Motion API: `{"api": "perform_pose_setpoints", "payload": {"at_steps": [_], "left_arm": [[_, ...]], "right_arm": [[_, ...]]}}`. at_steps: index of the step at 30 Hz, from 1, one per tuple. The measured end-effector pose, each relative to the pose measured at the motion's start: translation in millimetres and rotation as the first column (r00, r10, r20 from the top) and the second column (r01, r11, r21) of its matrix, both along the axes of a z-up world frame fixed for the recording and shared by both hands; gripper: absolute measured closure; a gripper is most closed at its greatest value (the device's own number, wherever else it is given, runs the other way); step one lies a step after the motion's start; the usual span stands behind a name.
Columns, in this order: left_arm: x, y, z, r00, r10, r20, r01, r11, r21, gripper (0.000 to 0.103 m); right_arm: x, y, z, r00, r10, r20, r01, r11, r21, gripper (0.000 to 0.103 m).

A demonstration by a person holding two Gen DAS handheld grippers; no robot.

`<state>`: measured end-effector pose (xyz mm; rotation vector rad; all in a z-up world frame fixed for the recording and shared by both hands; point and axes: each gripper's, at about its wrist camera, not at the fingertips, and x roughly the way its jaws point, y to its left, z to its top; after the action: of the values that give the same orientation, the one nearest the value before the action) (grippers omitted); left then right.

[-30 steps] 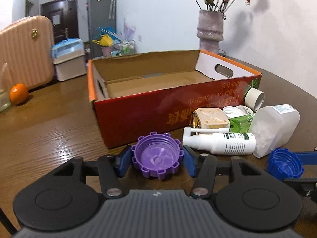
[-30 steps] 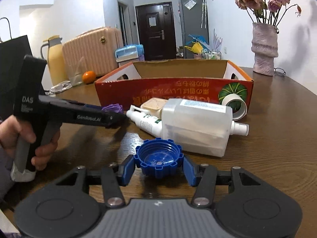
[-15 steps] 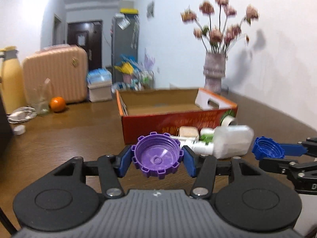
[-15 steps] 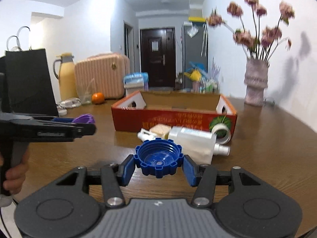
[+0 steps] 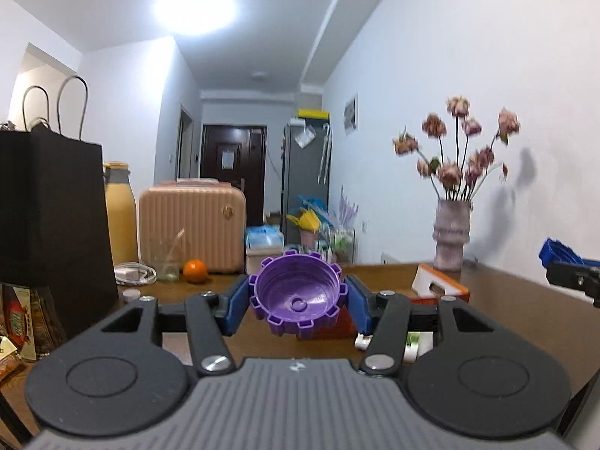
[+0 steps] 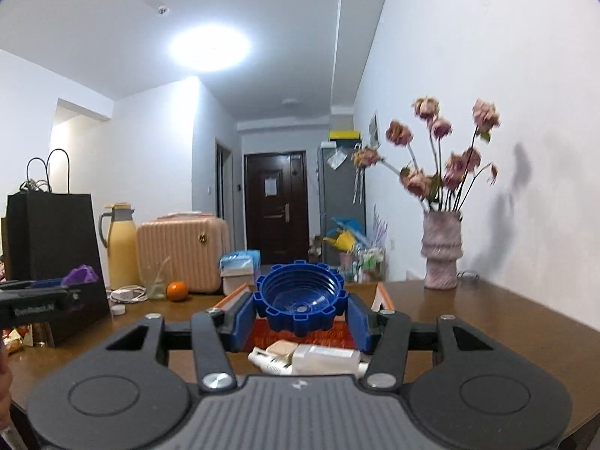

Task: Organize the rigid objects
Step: 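Carry both caps over the box and open both tools to drop them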

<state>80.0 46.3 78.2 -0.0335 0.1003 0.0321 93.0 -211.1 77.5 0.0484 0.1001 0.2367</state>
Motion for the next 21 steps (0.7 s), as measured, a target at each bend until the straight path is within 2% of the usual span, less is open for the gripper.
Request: {"api": "perform_pose_setpoints", "payload": {"at_steps": [6, 10, 14, 18, 21], "left_arm": [[2, -3, 4, 1.000, -0.022, 0.016, 0.022, 1.000, -0.004, 0.048], [25, -4, 2, 1.000, -0.023, 0.006, 0.023, 1.000, 0.011, 0.048], [65, -5, 4, 1.000, -0.017, 0.005, 0.017, 0.999, 0.039, 0.048], [120, -9, 5, 1.000, -0.021, -0.005, 0.022, 0.996, 0.082, 0.048], [170, -8, 6, 0.999, -0.043, -0.034, 0.045, 0.996, 0.075, 0.048]], "right_arm": [[1, -4, 6, 1.000, -0.007, 0.006, 0.007, 1.000, -0.008, 0.052], [24, -5, 10, 0.999, 0.048, -0.001, -0.048, 0.999, -0.001, 0.052], [71, -7, 17, 0.996, 0.086, -0.023, -0.087, 0.996, -0.003, 0.052], [128, -6, 21, 0.994, 0.095, -0.057, -0.097, 0.995, -0.034, 0.052], [177, -6, 21, 0.991, 0.098, -0.094, -0.104, 0.993, -0.060, 0.052]]}}
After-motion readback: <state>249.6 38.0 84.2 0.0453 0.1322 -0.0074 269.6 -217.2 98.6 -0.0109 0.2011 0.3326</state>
